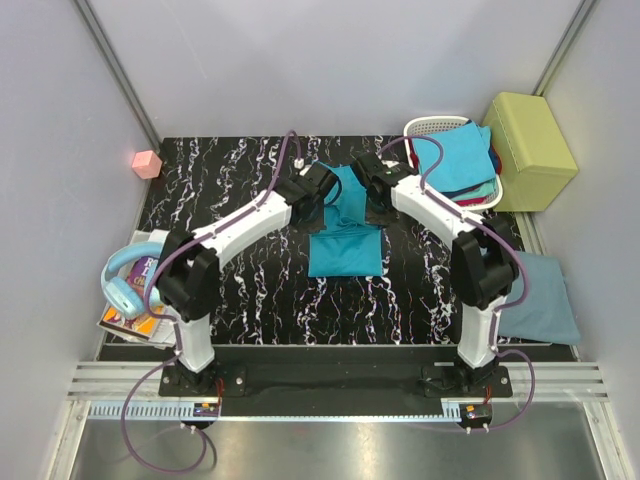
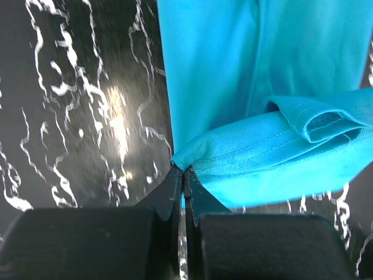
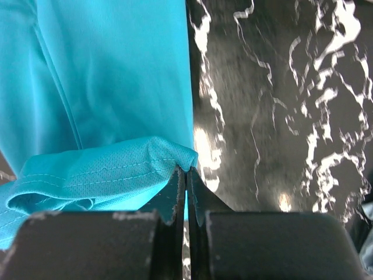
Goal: Fold and stack the t-shirts
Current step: Fold the folded rectangular tshirt in 1/3 of the way
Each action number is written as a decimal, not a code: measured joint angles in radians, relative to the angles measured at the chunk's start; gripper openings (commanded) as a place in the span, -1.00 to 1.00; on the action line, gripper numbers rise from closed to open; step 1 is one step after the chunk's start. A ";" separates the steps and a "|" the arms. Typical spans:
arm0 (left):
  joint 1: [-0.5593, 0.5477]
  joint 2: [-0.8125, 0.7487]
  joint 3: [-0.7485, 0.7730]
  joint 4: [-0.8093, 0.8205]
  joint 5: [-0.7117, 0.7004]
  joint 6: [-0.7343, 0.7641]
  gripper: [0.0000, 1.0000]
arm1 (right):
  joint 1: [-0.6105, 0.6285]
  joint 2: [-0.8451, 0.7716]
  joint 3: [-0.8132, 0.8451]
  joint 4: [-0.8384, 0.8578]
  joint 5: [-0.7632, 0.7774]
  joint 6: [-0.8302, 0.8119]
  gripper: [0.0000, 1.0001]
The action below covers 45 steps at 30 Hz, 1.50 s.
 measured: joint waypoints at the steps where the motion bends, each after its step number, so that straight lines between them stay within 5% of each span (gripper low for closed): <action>1: 0.011 0.019 0.017 -0.001 0.003 0.005 -1.00 | -0.004 0.024 0.020 0.002 0.000 -0.003 -1.00; 24: 0.150 0.314 0.308 0.015 0.107 0.070 -1.00 | -0.092 0.319 0.315 -0.005 -0.018 -0.014 -1.00; 27: 0.150 0.347 0.332 0.017 0.117 0.080 -0.73 | -0.098 0.346 0.315 -0.005 -0.018 -0.014 -1.00; 28: 0.149 0.356 0.335 0.017 0.120 0.083 -0.35 | -0.100 0.354 0.315 -0.005 -0.018 -0.014 -0.96; 29: 0.149 0.362 0.336 0.016 0.123 0.085 -0.23 | -0.102 0.363 0.316 -0.005 -0.019 -0.014 -0.58; 33: 0.150 0.373 0.339 0.006 0.117 0.087 0.29 | -0.104 0.378 0.324 -0.010 -0.018 -0.017 0.05; 37: 0.150 0.354 0.330 0.013 0.079 0.080 0.38 | -0.105 0.375 0.343 -0.007 -0.016 -0.027 0.21; 45: 0.142 0.187 0.256 0.050 0.039 0.075 0.31 | -0.099 0.255 0.275 0.009 -0.014 -0.034 0.15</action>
